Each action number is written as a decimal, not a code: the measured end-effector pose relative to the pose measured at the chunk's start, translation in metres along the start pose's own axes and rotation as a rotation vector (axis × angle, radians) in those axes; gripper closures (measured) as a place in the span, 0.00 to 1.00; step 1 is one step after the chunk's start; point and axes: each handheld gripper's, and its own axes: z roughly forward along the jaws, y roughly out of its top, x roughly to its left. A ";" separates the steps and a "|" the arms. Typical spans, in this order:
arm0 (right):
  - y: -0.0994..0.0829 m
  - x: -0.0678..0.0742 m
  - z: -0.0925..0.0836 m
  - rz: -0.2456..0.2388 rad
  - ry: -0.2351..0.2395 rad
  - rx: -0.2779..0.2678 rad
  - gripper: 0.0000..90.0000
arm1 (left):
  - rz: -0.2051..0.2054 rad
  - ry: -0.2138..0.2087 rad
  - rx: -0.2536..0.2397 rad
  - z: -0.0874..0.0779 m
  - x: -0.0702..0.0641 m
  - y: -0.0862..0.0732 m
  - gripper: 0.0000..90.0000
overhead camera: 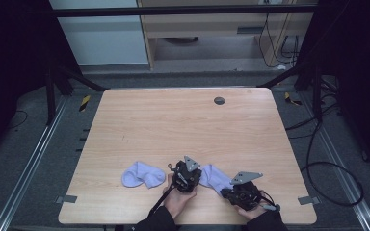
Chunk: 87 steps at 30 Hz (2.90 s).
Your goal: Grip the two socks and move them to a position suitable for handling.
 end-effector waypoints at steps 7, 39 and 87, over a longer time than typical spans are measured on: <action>0.004 -0.004 -0.013 0.034 0.016 -0.112 0.96 | 0.025 -0.007 0.000 -0.001 0.001 0.000 0.98; 0.005 -0.043 -0.033 0.210 -0.450 -0.223 0.72 | 0.031 -0.012 -0.038 -0.008 0.010 0.007 0.77; 0.082 0.005 -0.002 0.087 -0.203 -0.280 0.33 | -0.181 0.228 -0.128 -0.159 0.181 -0.054 0.32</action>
